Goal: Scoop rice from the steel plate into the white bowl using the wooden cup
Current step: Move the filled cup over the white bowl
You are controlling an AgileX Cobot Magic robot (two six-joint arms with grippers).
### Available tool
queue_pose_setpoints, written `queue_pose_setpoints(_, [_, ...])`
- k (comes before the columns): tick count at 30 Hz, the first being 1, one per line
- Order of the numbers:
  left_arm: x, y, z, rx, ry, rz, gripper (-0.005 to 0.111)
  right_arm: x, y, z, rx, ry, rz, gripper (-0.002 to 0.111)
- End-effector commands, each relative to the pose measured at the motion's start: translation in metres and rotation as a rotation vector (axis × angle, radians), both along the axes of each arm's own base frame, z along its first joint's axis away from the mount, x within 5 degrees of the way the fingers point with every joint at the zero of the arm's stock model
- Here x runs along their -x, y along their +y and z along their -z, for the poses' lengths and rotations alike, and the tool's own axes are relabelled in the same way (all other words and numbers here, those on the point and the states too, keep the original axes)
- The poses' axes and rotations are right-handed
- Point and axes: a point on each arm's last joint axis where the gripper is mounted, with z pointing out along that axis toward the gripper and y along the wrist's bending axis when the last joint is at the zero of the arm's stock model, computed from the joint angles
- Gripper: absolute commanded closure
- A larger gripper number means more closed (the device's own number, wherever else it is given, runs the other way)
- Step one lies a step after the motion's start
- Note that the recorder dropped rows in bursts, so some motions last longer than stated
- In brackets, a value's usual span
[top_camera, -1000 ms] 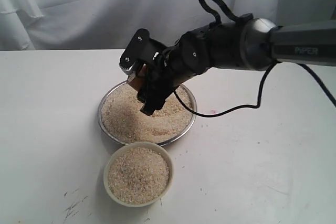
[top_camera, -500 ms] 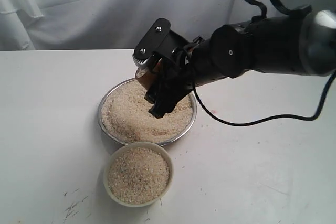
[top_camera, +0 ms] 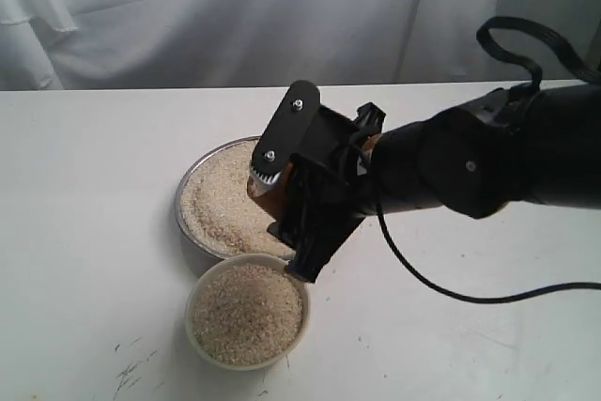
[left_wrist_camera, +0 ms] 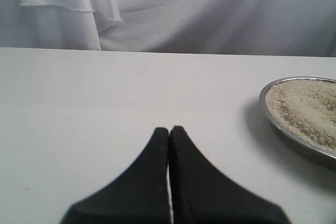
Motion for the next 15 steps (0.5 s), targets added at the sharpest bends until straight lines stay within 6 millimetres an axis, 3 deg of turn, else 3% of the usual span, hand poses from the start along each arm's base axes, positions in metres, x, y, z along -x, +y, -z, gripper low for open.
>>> queue_pose_setpoints(1, [0.000,0.000,0.001,0.004,-0.007,0.001,0.107,0.015,0.003,0.007,-0.002,-0.007,-0.036,0.108])
queue_pose_setpoints(7, [0.000,0.000,0.001,0.004,-0.007,0.001,0.107,0.031,0.009,0.014,0.028,-0.015,-0.106,0.108])
queue_pose_setpoints(15, [0.000,0.000,0.001,0.004,-0.007,0.001,0.107,0.034,0.008,0.016,0.081,-0.026,-0.154,0.108])
